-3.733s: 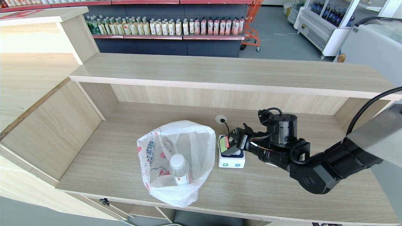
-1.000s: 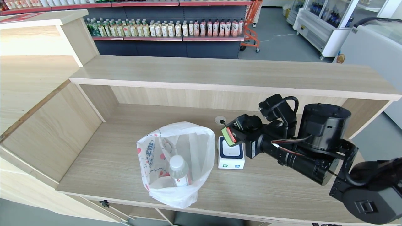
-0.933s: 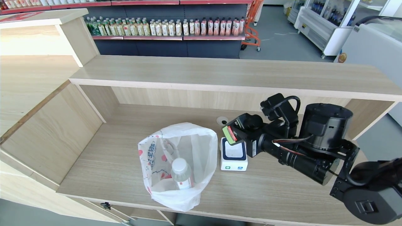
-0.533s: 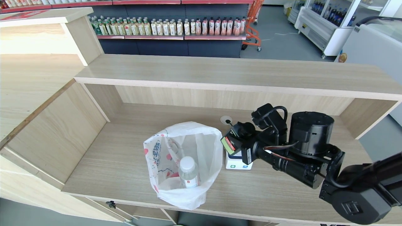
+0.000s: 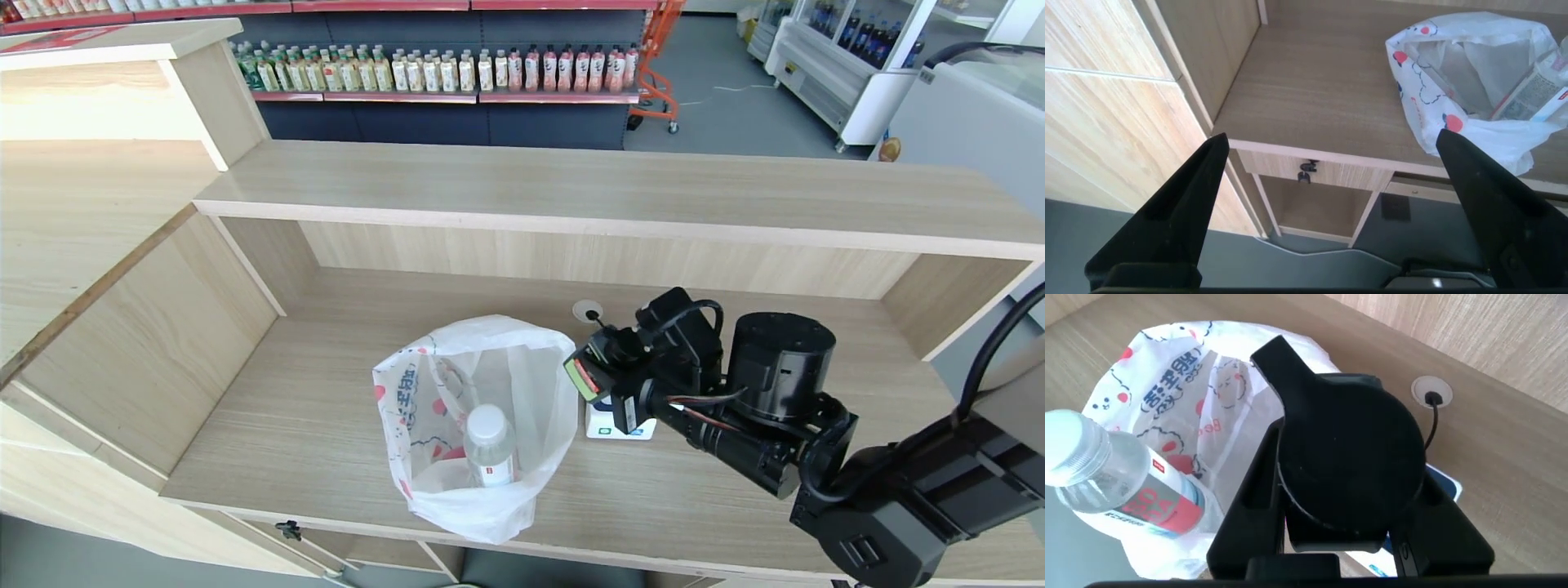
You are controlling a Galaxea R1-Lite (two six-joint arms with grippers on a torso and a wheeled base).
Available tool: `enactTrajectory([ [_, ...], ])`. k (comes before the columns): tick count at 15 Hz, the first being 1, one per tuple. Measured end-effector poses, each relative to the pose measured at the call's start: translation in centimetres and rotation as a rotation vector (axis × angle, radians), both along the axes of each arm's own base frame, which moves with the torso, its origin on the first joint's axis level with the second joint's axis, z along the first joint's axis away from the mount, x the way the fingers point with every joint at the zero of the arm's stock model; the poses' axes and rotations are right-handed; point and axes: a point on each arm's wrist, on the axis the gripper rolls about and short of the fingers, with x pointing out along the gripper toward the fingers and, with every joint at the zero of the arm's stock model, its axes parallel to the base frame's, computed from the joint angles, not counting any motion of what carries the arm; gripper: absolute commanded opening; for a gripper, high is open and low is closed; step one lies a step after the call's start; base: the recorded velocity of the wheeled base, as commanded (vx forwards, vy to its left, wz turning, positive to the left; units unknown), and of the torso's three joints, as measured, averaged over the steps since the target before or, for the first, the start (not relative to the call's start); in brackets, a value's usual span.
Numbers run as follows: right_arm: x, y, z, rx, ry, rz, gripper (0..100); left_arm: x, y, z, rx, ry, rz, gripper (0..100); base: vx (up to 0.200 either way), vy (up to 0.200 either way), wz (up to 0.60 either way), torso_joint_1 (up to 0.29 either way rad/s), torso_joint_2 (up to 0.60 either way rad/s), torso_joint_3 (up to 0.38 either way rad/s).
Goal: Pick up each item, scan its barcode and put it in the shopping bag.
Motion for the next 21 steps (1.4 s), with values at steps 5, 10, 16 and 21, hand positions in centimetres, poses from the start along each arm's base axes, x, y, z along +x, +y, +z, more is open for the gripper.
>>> enactTrajectory([
  [5,0.0,0.1,0.1,0.007,-0.008,0.003,0,0.0,0.0,0.0,-0.001,-0.001,0.001,100,0.000,0.160,0.00,0.000,0.00,0.002],
  [10,-0.1,0.3,0.1,0.008,-0.003,0.009,0,0.0,0.0,0.0,-0.003,-0.001,0.000,100,0.000,0.000,0.00,0.000,0.00,0.000],
  [16,-0.7,-0.9,-1.3,0.027,-0.008,-0.009,0,0.0,0.0,0.0,-0.003,-0.001,0.000,100,0.000,0.000,0.00,0.000,0.00,0.000],
  [21,-0.8,-1.1,-2.9,0.007,0.050,-0.017,0,0.0,0.0,0.0,-0.003,0.000,0.000,100,0.000,0.000,0.00,0.000,0.00,0.000],
])
